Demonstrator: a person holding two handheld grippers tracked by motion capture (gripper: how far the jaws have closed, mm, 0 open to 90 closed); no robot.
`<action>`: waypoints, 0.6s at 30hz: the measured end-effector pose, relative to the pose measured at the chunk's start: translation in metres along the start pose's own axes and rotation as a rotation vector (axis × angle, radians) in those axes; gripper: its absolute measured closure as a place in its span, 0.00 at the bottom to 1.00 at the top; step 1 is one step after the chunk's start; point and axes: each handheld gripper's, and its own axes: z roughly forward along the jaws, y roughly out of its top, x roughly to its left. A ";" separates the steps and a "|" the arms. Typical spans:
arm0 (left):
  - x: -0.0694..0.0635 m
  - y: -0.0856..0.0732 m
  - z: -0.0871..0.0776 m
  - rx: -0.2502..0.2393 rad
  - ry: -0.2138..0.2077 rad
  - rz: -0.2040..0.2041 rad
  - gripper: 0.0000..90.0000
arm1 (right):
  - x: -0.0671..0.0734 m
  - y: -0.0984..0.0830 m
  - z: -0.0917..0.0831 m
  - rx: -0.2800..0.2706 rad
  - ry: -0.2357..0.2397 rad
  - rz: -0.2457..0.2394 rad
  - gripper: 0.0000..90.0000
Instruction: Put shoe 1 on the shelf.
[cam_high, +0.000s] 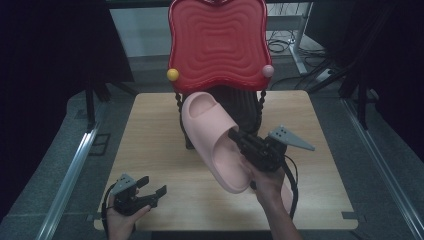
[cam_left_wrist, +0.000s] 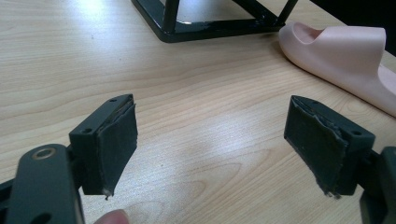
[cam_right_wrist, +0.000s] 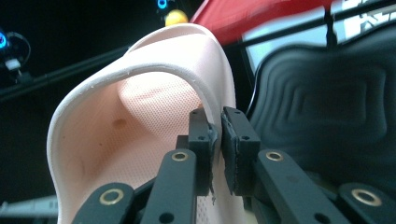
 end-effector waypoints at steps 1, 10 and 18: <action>0.000 0.000 0.000 0.000 -0.001 -0.001 0.20 | 0.000 0.006 0.002 -0.007 -0.003 0.000 0.91; 0.000 0.000 0.001 0.022 -0.011 0.018 0.19 | 0.011 0.051 0.024 -0.047 -0.032 -0.036 0.91; 0.000 0.004 -0.003 0.009 -0.017 0.016 0.19 | 0.021 0.082 0.050 -0.054 -0.064 -0.050 0.91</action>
